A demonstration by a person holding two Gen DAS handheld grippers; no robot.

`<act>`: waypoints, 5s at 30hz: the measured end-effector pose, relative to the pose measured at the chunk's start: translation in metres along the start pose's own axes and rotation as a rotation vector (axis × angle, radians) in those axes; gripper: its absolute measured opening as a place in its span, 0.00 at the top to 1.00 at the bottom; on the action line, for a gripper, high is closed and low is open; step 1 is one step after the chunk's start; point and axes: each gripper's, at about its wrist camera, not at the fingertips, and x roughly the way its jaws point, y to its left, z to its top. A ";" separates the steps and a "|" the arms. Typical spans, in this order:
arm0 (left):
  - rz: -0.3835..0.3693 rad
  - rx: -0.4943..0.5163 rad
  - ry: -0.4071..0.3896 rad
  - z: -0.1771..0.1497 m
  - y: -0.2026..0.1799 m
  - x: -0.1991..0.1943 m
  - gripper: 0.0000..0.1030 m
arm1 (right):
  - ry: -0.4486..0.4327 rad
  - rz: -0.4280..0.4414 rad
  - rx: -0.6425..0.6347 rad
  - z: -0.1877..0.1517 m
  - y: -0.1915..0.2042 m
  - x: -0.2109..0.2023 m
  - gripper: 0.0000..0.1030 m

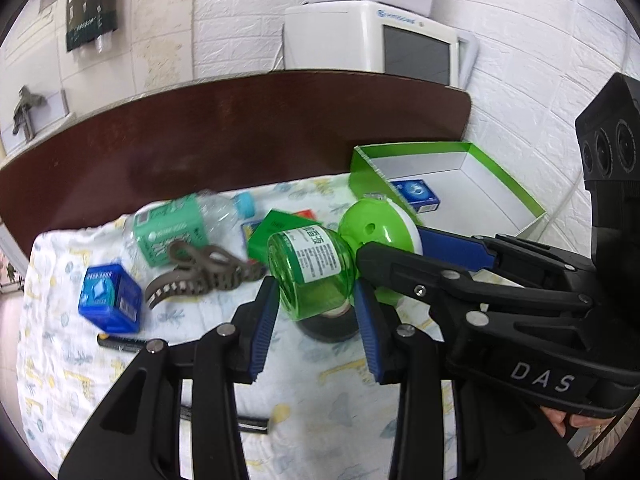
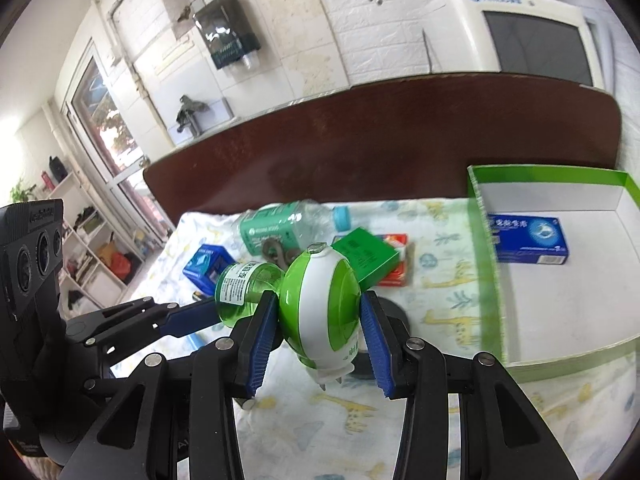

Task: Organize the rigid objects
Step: 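Carry the repellent into the green box and release it, then move the right tool to the black tape roll and grasp it, then carry the black tape roll into the green box and release it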

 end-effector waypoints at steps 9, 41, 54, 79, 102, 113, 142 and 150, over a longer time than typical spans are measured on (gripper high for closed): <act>-0.028 0.097 -0.024 0.030 -0.054 0.011 0.65 | -0.107 -0.045 0.062 0.009 -0.042 -0.041 0.56; -0.100 0.185 0.126 0.074 -0.135 0.114 0.65 | -0.124 -0.151 0.216 0.019 -0.178 -0.046 0.56; -0.099 0.164 0.179 0.066 -0.130 0.136 0.65 | -0.074 -0.146 0.246 0.013 -0.195 -0.025 0.56; -0.100 0.175 0.159 0.054 -0.123 0.125 0.63 | -0.025 -0.146 0.231 0.007 -0.190 -0.011 0.56; 0.043 -0.061 0.161 0.012 -0.004 0.085 0.64 | -0.076 -0.080 0.092 0.022 -0.107 -0.028 0.56; -0.012 -0.124 0.239 -0.017 0.020 0.103 0.72 | 0.060 0.042 0.074 -0.004 -0.044 0.016 0.56; -0.102 -0.099 0.201 -0.025 0.035 0.101 0.71 | 0.233 -0.053 0.382 -0.029 -0.073 0.076 0.63; -0.066 -0.076 0.166 -0.024 0.030 0.083 0.73 | 0.230 -0.037 0.359 -0.030 -0.065 0.070 0.63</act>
